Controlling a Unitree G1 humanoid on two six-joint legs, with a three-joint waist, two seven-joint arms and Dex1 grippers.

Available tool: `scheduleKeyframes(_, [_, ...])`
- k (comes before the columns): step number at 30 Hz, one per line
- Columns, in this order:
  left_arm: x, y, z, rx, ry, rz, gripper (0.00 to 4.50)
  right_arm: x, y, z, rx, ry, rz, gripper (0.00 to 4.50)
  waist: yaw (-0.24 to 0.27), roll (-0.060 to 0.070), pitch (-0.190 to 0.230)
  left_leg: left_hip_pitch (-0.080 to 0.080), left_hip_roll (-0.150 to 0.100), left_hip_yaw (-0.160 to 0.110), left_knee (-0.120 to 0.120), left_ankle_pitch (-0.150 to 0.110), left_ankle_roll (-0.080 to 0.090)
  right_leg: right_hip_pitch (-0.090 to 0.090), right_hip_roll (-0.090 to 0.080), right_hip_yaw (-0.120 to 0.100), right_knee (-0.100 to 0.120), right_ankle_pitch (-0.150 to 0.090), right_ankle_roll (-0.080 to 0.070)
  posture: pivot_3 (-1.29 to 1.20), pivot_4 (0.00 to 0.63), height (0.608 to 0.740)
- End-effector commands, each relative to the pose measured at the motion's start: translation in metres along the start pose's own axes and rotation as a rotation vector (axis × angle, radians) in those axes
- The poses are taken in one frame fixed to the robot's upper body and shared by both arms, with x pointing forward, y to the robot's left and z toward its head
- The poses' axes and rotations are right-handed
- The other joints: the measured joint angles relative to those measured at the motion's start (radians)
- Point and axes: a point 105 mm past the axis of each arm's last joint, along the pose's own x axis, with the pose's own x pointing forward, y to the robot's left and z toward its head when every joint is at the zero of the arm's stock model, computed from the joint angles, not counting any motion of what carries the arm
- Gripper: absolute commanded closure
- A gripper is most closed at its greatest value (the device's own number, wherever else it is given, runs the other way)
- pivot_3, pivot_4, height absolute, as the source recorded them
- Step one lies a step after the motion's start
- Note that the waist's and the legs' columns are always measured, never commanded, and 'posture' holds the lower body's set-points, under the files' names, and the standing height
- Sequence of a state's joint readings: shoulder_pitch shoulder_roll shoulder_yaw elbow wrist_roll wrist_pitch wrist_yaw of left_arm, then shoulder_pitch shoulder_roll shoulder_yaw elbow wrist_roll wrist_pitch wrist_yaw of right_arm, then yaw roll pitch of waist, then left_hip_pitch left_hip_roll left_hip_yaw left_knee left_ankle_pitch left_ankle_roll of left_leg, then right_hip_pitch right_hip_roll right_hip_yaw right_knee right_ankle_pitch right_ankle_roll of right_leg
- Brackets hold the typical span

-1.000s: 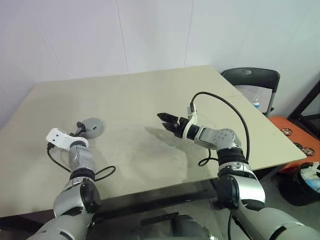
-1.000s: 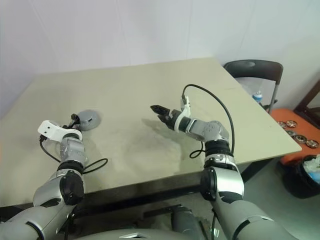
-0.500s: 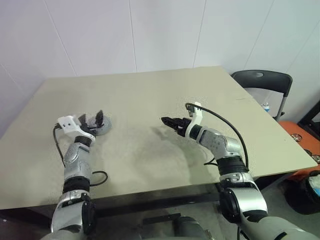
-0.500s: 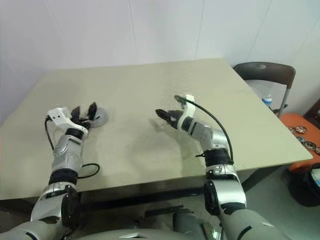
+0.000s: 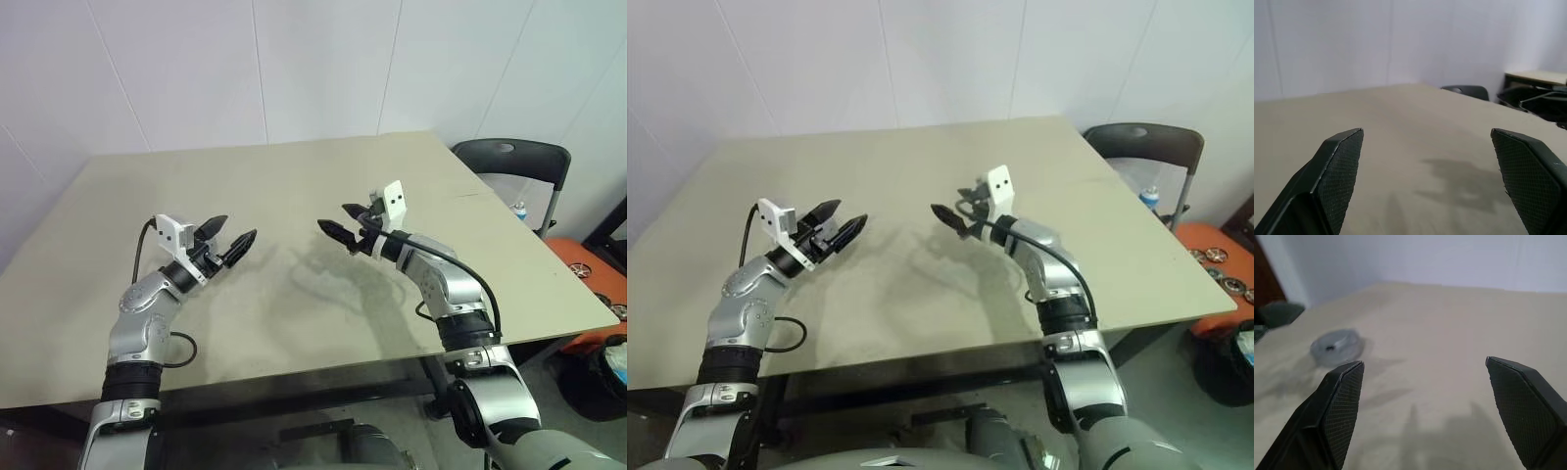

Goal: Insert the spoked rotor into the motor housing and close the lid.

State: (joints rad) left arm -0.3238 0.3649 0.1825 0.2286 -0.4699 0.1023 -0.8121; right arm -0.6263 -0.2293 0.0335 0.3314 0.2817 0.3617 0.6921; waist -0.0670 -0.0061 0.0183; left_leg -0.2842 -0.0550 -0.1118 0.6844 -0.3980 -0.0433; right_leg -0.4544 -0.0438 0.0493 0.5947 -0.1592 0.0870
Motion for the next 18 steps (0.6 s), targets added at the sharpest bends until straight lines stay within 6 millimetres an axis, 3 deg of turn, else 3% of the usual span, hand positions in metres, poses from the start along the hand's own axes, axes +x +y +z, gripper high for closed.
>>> scheduleKeyframes(1, [-0.001, -0.008, 0.010, 0.067, 0.007, -0.055, 0.05, -0.005, 0.007, 0.007, -0.132, -0.001, 0.043, 0.34, 0.001, 0.000, 0.000, 0.000, 0.000, 0.000, 0.000, 0.000, 0.000, 0.000, 0.000, 0.000, 0.000, 0.000, 0.000, 0.00, 0.000, 0.740])
scheduleKeyframes(5, [-0.003, -0.017, 0.010, 0.064, 0.006, -0.084, 0.05, -0.008, 0.011, 0.000, -0.166, 0.028, 0.058, 0.34, 0.004, 0.000, 0.000, 0.000, 0.000, 0.000, 0.000, 0.000, 0.000, 0.000, 0.000, 0.000, -0.001, 0.000, 0.000, 0.00, 0.000, 0.740])
scheduleKeyframes(7, [-0.004, -0.022, 0.008, 0.058, 0.015, -0.103, 0.00, -0.009, 0.012, -0.003, -0.171, 0.034, 0.061, 0.00, 0.005, 0.000, 0.000, 0.000, 0.000, 0.000, 0.000, 0.000, 0.000, 0.000, 0.000, 0.000, -0.001, 0.000, 0.000, 0.00, 0.000, 0.740])
scheduleKeyframes(18, [-0.006, -0.025, 0.004, 0.044, 0.031, -0.100, 0.00, -0.009, 0.015, -0.004, -0.145, 0.034, 0.078, 0.00, 0.026, 0.000, 0.002, 0.014, 0.000, 0.000, 0.000, -0.001, 0.002, 0.016, 0.001, -0.001, -0.002, -0.001, 0.000, 0.00, 0.000, 0.740])
